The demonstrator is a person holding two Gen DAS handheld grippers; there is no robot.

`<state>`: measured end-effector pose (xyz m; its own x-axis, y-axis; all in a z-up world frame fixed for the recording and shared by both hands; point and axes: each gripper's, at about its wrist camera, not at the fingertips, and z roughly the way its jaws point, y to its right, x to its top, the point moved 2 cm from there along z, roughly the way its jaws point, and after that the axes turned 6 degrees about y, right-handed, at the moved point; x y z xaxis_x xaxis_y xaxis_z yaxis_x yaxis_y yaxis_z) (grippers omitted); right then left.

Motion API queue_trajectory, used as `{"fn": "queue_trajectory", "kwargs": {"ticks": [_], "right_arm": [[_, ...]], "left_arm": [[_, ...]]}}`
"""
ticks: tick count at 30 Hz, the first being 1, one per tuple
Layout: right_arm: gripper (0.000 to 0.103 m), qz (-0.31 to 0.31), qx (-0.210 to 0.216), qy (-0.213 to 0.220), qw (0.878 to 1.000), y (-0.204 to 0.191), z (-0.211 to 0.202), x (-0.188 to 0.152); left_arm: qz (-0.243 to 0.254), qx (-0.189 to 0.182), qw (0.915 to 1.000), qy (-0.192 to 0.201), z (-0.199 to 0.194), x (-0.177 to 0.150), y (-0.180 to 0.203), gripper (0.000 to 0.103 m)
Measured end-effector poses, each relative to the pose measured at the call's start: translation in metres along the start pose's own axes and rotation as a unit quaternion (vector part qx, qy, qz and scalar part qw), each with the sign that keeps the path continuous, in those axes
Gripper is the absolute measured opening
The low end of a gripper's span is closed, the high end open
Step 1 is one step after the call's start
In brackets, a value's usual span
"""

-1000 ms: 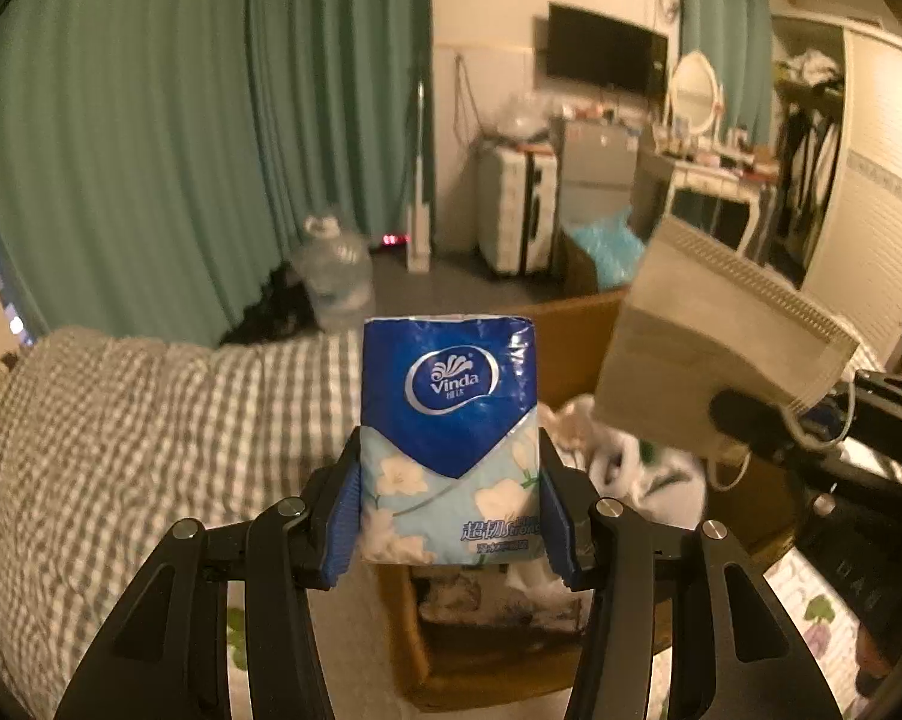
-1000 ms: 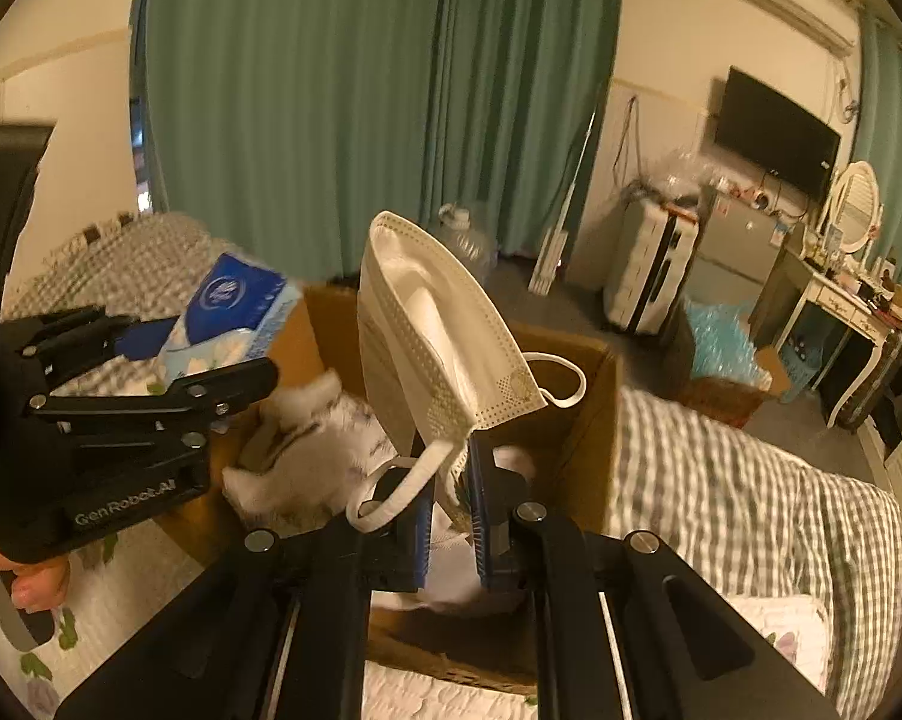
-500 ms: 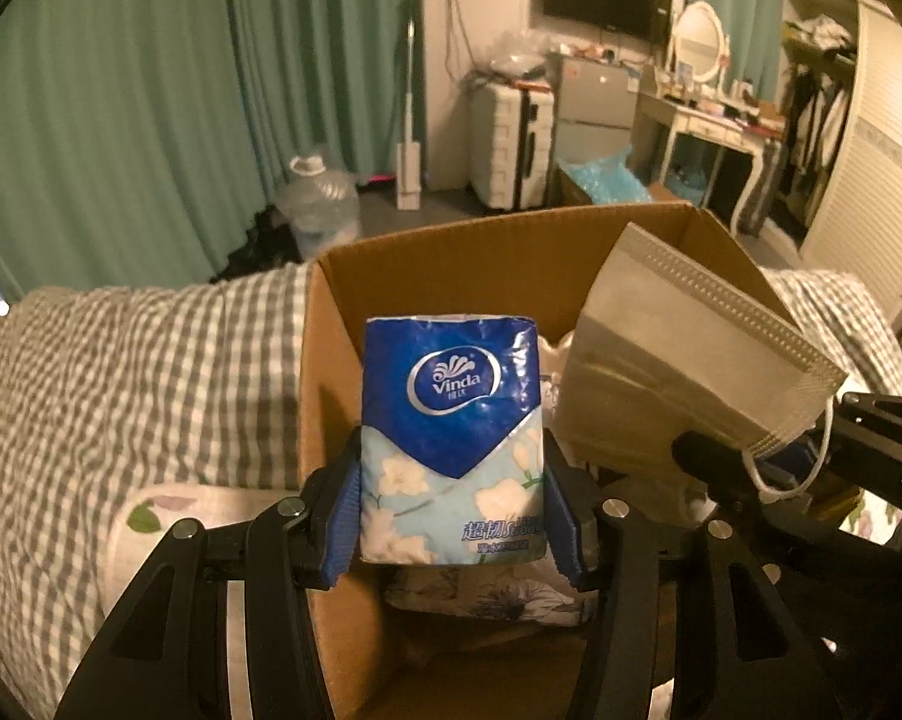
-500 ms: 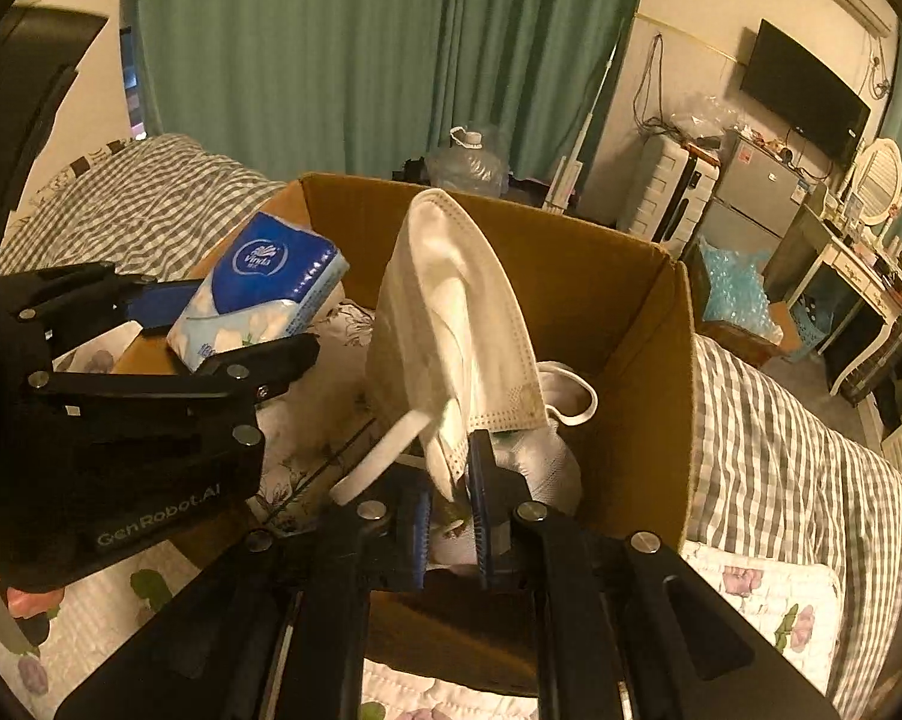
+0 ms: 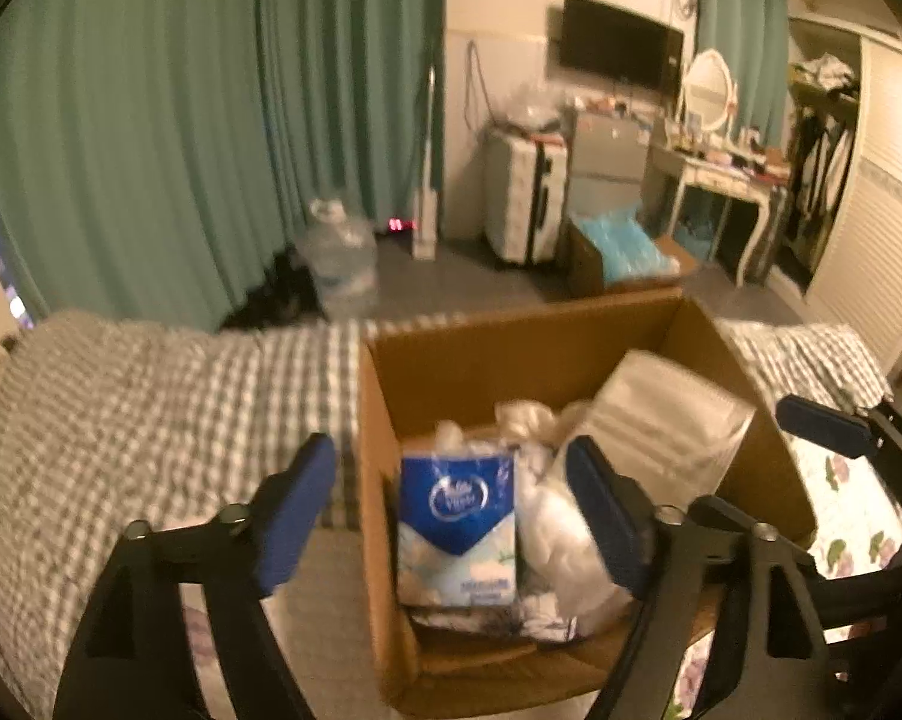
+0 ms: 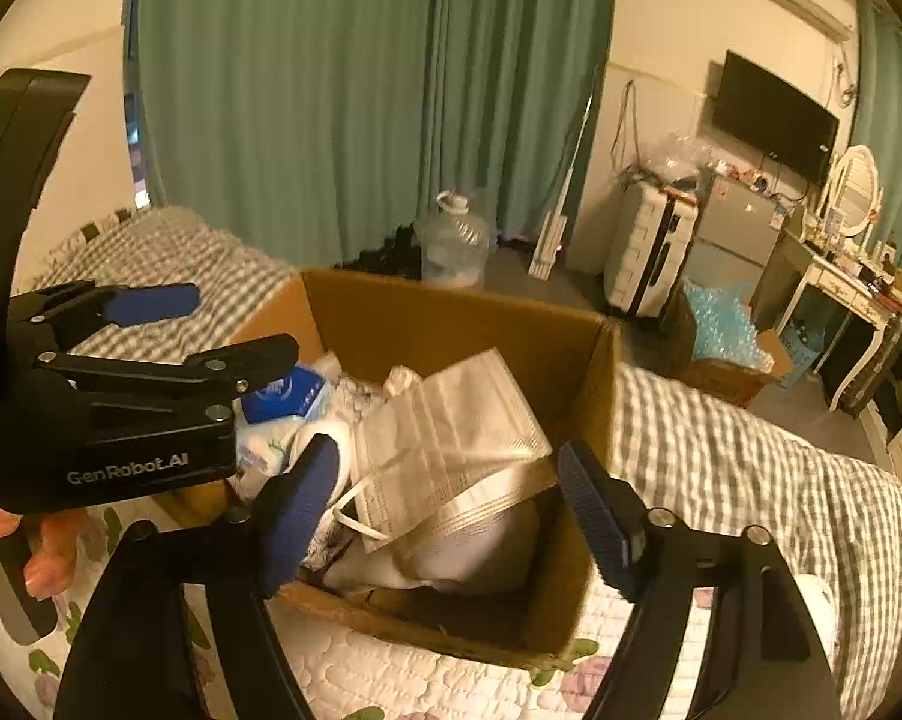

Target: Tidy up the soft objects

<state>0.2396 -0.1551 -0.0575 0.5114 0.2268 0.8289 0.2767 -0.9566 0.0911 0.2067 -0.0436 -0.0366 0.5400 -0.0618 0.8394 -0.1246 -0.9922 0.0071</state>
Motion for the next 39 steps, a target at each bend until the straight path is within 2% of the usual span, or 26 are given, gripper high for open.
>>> {"fn": "queue_trajectory", "kwargs": {"ticks": [8,13,19,25,33,36,39], "right_arm": [[0.092,0.008,-0.022,0.045,0.999,0.004,-0.047,0.019],[0.094,0.000,-0.033,0.080,0.996,0.003,-0.079,0.027],[0.103,0.031,-0.042,0.123,0.991,0.008,-0.126,0.038],[0.103,0.053,-0.047,0.157,0.985,0.011,-0.175,0.034],[0.103,0.043,-0.051,0.187,0.980,0.006,-0.219,0.021],[0.103,0.036,-0.046,0.192,0.980,-0.002,-0.226,0.015],[0.103,0.028,-0.042,0.189,0.981,-0.011,-0.228,0.006]], "left_arm": [[0.002,0.006,0.9995,0.032,-0.039,0.017,-0.004,0.083],[0.001,0.016,0.9977,0.066,-0.074,0.024,-0.004,0.083],[-0.004,0.025,0.9941,0.106,-0.119,0.032,-0.006,0.083],[-0.004,0.035,0.9884,0.148,-0.160,0.033,-0.007,0.084],[-0.010,0.035,0.9853,0.167,-0.191,0.018,-0.005,0.084],[-0.007,0.053,0.9849,0.165,-0.195,0.006,-0.002,0.084],[-0.014,0.051,0.9863,0.156,-0.196,-0.007,-0.002,0.084]]}}
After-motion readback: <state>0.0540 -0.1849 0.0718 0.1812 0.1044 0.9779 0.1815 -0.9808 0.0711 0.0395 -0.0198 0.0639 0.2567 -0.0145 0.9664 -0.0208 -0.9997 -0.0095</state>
